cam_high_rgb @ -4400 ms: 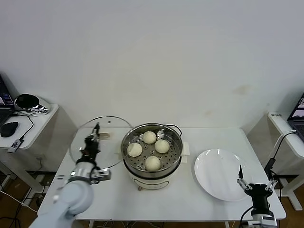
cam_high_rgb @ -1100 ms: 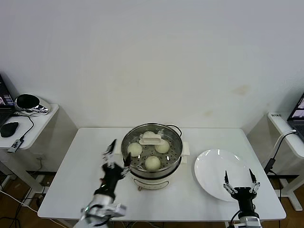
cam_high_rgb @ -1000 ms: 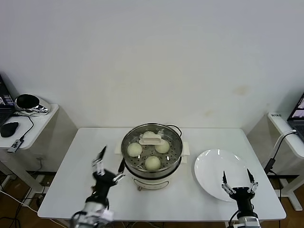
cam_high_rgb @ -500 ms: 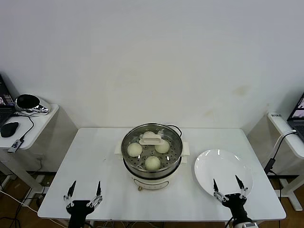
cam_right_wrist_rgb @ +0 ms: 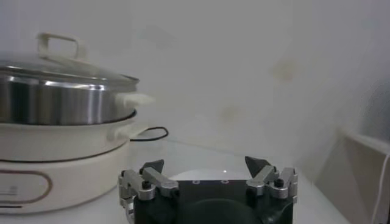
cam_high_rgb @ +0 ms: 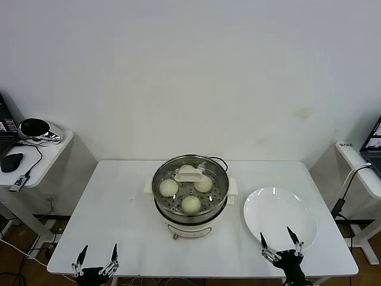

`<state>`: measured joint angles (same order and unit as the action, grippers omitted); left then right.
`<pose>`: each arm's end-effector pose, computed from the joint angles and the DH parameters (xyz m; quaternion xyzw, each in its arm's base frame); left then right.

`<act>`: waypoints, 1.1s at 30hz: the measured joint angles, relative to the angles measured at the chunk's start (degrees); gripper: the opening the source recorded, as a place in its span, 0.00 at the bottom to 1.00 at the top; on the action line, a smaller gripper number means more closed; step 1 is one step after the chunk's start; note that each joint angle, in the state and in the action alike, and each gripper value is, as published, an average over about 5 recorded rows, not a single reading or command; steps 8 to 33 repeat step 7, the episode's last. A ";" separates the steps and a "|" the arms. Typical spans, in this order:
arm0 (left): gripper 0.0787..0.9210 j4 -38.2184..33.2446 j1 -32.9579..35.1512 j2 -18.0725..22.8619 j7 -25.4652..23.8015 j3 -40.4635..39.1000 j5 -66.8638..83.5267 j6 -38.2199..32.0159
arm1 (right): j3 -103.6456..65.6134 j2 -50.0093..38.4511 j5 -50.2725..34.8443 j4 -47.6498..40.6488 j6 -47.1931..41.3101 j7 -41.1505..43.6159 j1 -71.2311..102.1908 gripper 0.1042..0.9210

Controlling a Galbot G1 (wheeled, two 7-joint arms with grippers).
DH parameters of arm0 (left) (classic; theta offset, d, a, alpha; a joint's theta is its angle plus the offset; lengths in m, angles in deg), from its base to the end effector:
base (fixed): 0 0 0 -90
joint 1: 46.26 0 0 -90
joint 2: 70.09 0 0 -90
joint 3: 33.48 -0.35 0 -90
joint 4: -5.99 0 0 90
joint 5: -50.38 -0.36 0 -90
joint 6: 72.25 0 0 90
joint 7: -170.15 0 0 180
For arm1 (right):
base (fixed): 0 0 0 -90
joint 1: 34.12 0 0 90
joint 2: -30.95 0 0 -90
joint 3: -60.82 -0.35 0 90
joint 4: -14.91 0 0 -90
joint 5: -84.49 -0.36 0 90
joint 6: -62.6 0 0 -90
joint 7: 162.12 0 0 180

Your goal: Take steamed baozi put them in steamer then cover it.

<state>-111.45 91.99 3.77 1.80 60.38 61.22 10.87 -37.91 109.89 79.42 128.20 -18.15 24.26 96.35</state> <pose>0.0848 0.0718 -0.3516 0.0555 -0.9906 -0.0480 0.1154 0.1226 -0.0891 -0.3599 0.0419 -0.9941 0.0759 0.0645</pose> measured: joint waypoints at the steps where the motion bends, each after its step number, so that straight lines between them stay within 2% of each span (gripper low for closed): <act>1: 0.88 0.27 0.00 0.00 -0.21 0.14 0.09 -0.01 | 0.14 -0.05 -0.07 0.05 -0.14 -0.02 0.09 0.88; 33: 0.88 0.84 0.38 0.09 -1.25 1.00 0.35 0.14 | 0.64 -0.09 -0.39 0.38 -0.43 -0.08 0.63 0.88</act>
